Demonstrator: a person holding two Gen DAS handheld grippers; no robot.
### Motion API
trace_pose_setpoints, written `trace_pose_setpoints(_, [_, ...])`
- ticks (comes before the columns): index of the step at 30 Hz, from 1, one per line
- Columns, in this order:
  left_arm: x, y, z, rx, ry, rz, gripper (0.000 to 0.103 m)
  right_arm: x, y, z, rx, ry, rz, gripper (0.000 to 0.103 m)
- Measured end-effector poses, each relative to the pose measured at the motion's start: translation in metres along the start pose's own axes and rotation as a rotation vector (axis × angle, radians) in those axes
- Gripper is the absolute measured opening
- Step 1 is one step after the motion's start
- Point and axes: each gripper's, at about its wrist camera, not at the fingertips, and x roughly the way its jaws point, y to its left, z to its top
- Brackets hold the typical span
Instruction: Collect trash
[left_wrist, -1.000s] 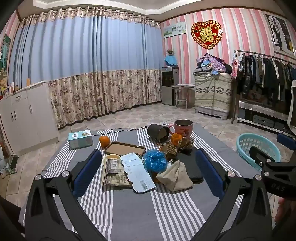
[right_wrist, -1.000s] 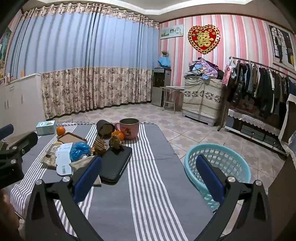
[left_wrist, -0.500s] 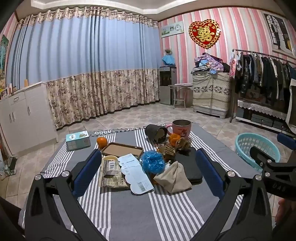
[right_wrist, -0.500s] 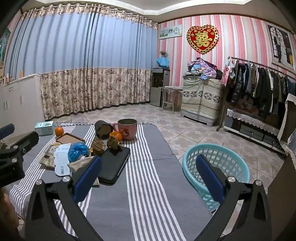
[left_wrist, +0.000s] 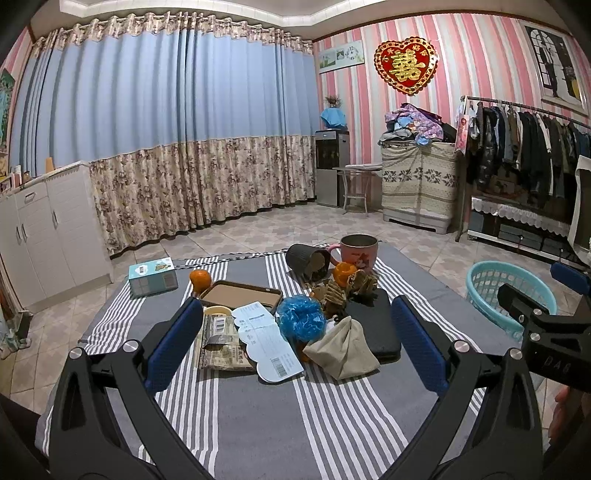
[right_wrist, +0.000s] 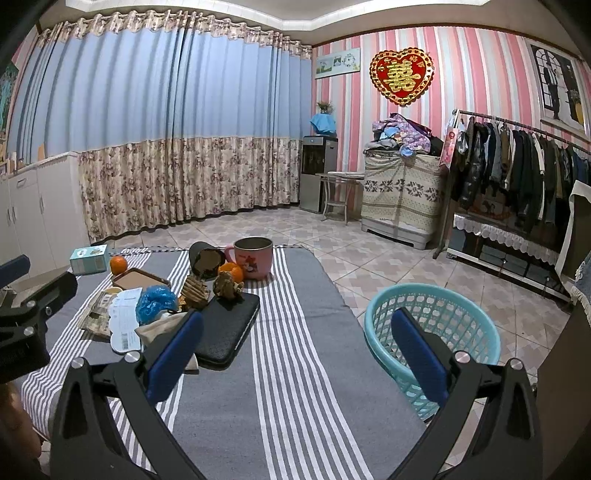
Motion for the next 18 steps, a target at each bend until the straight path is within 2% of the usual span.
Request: trace_pose_setpoints(18, [0.0011,0.0004,-0.0042,-0.003,0.002,0.005,0.098,0.0002,-0.002,-0.0009,0.007,0.001,0.003,0.099])
